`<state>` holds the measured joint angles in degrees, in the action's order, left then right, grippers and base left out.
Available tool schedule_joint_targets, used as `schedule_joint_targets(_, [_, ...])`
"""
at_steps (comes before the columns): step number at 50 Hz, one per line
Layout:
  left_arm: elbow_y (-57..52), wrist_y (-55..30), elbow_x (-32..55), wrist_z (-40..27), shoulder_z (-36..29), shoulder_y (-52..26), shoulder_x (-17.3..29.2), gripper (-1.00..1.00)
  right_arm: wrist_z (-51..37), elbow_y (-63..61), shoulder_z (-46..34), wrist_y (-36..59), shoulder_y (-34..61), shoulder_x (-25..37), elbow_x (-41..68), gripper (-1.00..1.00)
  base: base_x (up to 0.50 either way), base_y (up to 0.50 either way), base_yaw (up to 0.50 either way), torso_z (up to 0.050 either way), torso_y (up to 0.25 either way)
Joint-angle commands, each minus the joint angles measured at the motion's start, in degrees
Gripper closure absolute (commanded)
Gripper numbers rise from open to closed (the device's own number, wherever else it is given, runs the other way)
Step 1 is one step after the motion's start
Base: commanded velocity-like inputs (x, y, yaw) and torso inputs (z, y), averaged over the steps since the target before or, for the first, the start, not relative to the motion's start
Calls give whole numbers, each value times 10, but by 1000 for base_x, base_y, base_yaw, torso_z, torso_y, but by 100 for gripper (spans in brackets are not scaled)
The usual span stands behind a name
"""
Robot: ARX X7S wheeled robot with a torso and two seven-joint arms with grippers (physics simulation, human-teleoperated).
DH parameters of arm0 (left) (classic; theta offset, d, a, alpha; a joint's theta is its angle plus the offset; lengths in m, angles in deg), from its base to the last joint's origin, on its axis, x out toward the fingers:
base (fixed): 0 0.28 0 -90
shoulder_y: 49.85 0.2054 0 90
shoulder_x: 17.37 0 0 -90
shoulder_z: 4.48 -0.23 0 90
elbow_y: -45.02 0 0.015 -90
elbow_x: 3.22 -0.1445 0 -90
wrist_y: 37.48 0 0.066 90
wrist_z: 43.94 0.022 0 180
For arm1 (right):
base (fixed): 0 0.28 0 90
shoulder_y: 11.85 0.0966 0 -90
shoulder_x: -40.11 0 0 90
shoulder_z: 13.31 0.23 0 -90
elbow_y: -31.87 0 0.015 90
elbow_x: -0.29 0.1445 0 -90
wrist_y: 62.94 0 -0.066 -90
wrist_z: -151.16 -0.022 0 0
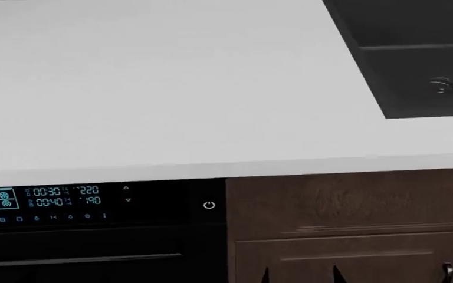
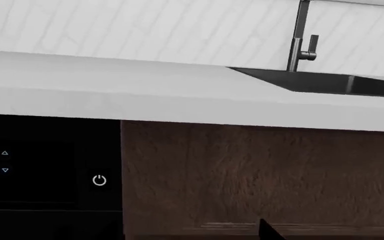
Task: Navigate to the shelves.
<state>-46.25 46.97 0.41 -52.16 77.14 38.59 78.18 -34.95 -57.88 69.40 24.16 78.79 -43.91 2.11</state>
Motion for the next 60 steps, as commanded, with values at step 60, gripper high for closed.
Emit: schedule_joint_targets(60, [25,44,38,-14,-21,-7,25,-100,-35,18,-25,-5,4,19,35,-100,-134,34,-500,0,0])
